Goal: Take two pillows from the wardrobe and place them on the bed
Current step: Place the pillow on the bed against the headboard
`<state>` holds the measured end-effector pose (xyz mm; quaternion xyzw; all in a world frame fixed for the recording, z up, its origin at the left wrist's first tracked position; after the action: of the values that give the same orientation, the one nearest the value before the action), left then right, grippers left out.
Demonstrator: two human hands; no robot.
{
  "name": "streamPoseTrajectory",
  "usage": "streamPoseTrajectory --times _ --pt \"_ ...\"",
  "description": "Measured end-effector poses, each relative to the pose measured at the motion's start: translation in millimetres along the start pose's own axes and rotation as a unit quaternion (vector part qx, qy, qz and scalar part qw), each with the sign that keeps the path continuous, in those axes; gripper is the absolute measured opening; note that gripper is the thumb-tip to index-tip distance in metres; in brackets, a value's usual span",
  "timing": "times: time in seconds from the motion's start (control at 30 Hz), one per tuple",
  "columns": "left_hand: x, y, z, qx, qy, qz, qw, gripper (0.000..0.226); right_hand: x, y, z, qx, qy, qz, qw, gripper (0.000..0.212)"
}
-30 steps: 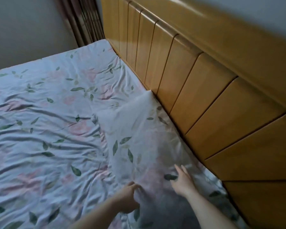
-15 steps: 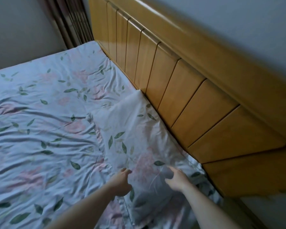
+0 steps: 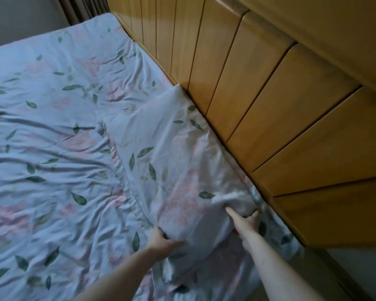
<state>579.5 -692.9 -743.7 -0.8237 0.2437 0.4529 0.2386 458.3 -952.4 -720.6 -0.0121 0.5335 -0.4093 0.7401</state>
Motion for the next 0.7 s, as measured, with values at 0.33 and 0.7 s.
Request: streamPoseTrajectory --times 0.33,0.7 --pt "-28 12 -64 0.261 0.115 -0.03 0.958 0.047 -10 -26 50 -0.132 -0.15 -0.107 0.974 0.073" --pt "-2 27 -55 0.557 0.205 0.059 0.803 0.111 5 -11 10 -0.445 -0.21 0.039 0.87 0.091"
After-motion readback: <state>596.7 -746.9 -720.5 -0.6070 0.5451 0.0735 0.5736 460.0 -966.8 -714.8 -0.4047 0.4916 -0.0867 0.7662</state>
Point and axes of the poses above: each hand's wrist, its own x-axis towards the middle knuckle, its own y-axis out of the palm, z = x × y, the point moved 2 cm from there along x, towards the middle knuckle, and after that the axes turned 11 degrees about -x, right-handed, at the moved point
